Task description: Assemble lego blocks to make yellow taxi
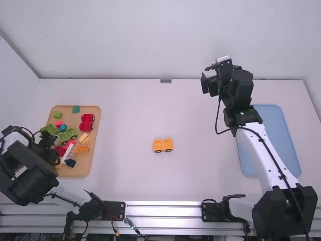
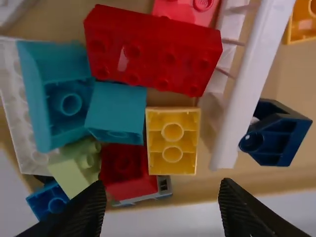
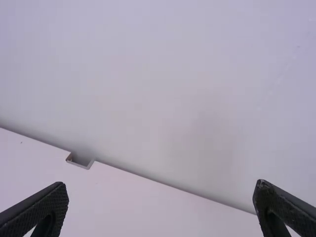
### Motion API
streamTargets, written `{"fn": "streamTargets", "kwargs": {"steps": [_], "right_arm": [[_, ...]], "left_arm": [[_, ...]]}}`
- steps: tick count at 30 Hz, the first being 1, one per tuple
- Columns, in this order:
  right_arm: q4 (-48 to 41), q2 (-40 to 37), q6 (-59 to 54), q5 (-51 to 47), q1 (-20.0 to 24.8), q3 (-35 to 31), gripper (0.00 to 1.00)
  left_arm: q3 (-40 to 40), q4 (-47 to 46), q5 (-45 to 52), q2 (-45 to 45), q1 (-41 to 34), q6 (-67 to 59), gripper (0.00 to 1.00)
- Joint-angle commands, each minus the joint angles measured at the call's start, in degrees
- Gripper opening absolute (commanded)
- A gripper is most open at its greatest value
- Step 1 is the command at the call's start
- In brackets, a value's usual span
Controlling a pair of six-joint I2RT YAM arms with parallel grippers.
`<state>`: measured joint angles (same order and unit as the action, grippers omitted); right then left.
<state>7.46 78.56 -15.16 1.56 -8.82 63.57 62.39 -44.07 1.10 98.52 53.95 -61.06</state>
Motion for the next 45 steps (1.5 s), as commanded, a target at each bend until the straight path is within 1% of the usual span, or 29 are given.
{"fn": "streamTargets", "kwargs": {"steps": [1,5,7,12,17,18,19,20,21,22,25,27,29,30,31,32,33,35,36,39,41,43,45], "right_arm": [[0.0,0.2,0.4,0.1,0.1,2.3,0.99],[0.2,0.2,0.4,0.1,0.1,2.3,0.99],[0.2,0.2,0.3,0.1,0.2,2.3,0.99],[0.0,0.2,0.4,0.1,0.1,2.3,0.99],[0.2,0.2,0.4,0.1,0.2,2.3,0.99],[0.3,0.2,0.3,0.1,0.2,2.3,0.99],[0.3,0.2,0.4,0.1,0.1,2.3,0.99],[0.3,0.2,0.3,0.1,0.1,2.3,0.99],[0.3,0.2,0.3,0.1,0.1,2.3,0.99],[0.5,0.2,0.4,0.1,0.2,2.3,0.99],[1.0,0.2,0.3,0.1,0.2,2.3,0.99],[1.4,0.2,0.3,0.1,0.1,2.3,0.99],[1.6,0.2,0.3,0.1,0.2,2.3,0.99],[1.8,0.2,0.3,0.1,0.1,2.3,0.99],[1.8,0.2,0.3,0.1,0.2,2.3,0.99],[1.9,0.2,0.3,0.0,0.2,2.3,0.99],[2.0,0.2,0.3,0.1,0.2,2.3,0.99],[2.4,0.2,0.3,0.1,0.2,2.3,0.99],[2.5,0.2,0.3,0.1,0.2,2.3,0.99],[2.8,0.2,0.3,0.1,0.2,2.3,0.99],[2.8,0.2,0.3,0.1,0.2,2.3,0.99],[2.8,0.2,0.3,0.1,0.1,2.3,0.99],[2.8,0.2,0.3,0.1,0.1,2.3,0.99]], "left_arm": [[-2.4,0.8,1.0,0.4,0.0,0.2,0.61],[-5.1,4.7,0.9,0.4,0.1,0.1,0.6],[-5.8,5.6,0.9,0.4,-0.2,0.2,0.58],[-7.0,7.4,1.1,0.4,0.1,0.5,0.57],[-6.6,7.6,1.0,0.4,0.0,4.8,0.63],[-6.2,6.9,0.8,0.4,0.0,5.4,0.72],[-5.6,6.0,0.8,0.4,-0.1,5.3,0.77],[-4.6,4.8,1.1,0.4,-0.8,5.4,0.88],[-4.5,4.7,1.1,0.4,-0.9,5.4,0.95],[-3.5,3.9,1.0,0.4,-1.5,5.4,0.99],[-1.0,1.2,1.3,0.4,-2.8,9.2,0.99],[1.6,-2.6,-0.2,0.4,-4.2,12.0,0.99],[2.5,-4.3,-1.4,0.4,-4.6,11.9,0.89],[2.7,-5.2,-2.2,0.4,-4.4,11.5,0.68],[2.7,-5.4,-2.8,0.4,-4.2,11.6,0.54],[2.4,-5.2,-3.8,0.4,-3.7,11.8,0.44],[2.2,-5.0,-4.0,0.4,-3.6,11.8,0.43],[0.8,-3.2,-3.7,0.4,-2.5,11.7,0.54],[0.3,-2.5,-3.5,0.4,-2.1,11.6,0.57],[-1.1,0.2,-3.3,0.4,-1.1,11.5,0.56],[-2.0,1.5,-3.4,0.4,-1.0,11.6,0.57],[-3.0,2.8,-3.5,0.4,-1.5,10.9,0.63],[-3.7,2.8,-2.4,0.4,-1.6,8.4,0.62]]}}
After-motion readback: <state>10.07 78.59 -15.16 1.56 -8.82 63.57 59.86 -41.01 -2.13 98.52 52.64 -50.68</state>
